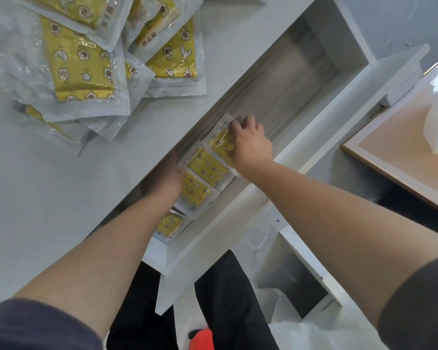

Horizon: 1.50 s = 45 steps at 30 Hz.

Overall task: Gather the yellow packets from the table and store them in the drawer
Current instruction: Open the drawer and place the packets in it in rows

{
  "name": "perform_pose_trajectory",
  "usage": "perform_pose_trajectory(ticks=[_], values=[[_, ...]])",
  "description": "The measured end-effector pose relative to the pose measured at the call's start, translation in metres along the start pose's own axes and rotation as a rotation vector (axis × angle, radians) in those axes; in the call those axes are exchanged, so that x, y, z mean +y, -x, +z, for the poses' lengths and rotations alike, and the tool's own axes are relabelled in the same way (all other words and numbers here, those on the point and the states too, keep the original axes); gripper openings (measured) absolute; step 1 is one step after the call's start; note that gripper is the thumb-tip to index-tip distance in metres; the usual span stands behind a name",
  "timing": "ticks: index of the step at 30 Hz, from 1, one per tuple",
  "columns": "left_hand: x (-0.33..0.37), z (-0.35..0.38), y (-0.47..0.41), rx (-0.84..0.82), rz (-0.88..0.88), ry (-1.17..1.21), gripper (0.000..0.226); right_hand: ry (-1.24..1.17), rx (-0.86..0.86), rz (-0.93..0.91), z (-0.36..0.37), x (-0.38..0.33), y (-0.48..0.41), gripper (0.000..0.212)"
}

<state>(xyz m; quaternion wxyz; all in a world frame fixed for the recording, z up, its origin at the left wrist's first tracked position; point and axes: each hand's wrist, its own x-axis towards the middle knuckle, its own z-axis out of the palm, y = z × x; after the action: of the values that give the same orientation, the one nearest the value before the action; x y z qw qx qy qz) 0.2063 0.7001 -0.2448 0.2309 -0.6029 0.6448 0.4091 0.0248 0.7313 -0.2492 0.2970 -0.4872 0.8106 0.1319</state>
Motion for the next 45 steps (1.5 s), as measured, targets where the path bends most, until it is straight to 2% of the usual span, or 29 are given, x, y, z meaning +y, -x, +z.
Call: perform_pose_trajectory(ticks=[3,10,16,19,22,23,25,26,29,31,34,37,39,42,45], values=[[0.003,-0.008,0.013,0.011,0.026,-0.074,0.044,-0.029,-0.012,0.035,-0.010,-0.004,0.010,0.053],[0.025,-0.051,0.067,-0.034,0.213,-0.031,0.010,-0.202,0.035,0.010,-0.076,-0.026,0.058,0.018],[0.032,-0.122,0.111,-0.062,0.375,0.007,0.006,-0.370,0.129,0.038,-0.147,-0.065,0.099,0.011],[0.030,-0.168,0.112,0.068,0.363,0.066,0.006,-0.498,0.113,0.067,-0.171,-0.089,0.099,0.010],[0.024,-0.217,0.090,0.293,0.372,0.094,0.002,-0.640,0.076,0.109,-0.190,-0.118,0.082,0.010],[0.024,-0.231,0.078,0.383,0.394,0.057,0.009,-0.684,0.052,0.126,-0.195,-0.128,0.075,0.009],[0.027,-0.255,0.052,0.477,0.450,-0.071,0.028,-0.688,0.001,0.143,-0.202,-0.148,0.061,0.020],[0.031,-0.264,0.040,0.465,0.478,-0.143,0.041,-0.634,-0.020,0.143,-0.204,-0.157,0.056,0.031],[0.044,-0.282,0.009,0.309,0.583,-0.364,0.075,-0.389,-0.003,0.167,-0.202,-0.181,0.046,0.061],[0.049,-0.290,-0.003,0.259,0.646,-0.497,0.084,-0.300,0.036,0.187,-0.194,-0.194,0.041,0.069],[0.054,-0.299,-0.010,0.320,0.661,-0.569,0.081,-0.306,0.037,0.241,-0.185,-0.205,0.038,0.071],[0.053,-0.301,-0.012,0.361,0.615,-0.496,0.063,-0.306,0.083,0.302,-0.180,-0.206,0.040,0.074],[0.047,-0.300,-0.011,0.324,0.535,-0.385,0.052,-0.298,0.109,0.329,-0.177,-0.205,0.042,0.079],[0.037,-0.299,-0.011,0.235,0.408,-0.231,0.049,-0.309,0.075,0.333,-0.172,-0.207,0.043,0.084],[0.030,-0.298,-0.013,0.167,0.364,-0.137,0.046,-0.406,-0.006,0.374,-0.170,-0.207,0.040,0.078]])
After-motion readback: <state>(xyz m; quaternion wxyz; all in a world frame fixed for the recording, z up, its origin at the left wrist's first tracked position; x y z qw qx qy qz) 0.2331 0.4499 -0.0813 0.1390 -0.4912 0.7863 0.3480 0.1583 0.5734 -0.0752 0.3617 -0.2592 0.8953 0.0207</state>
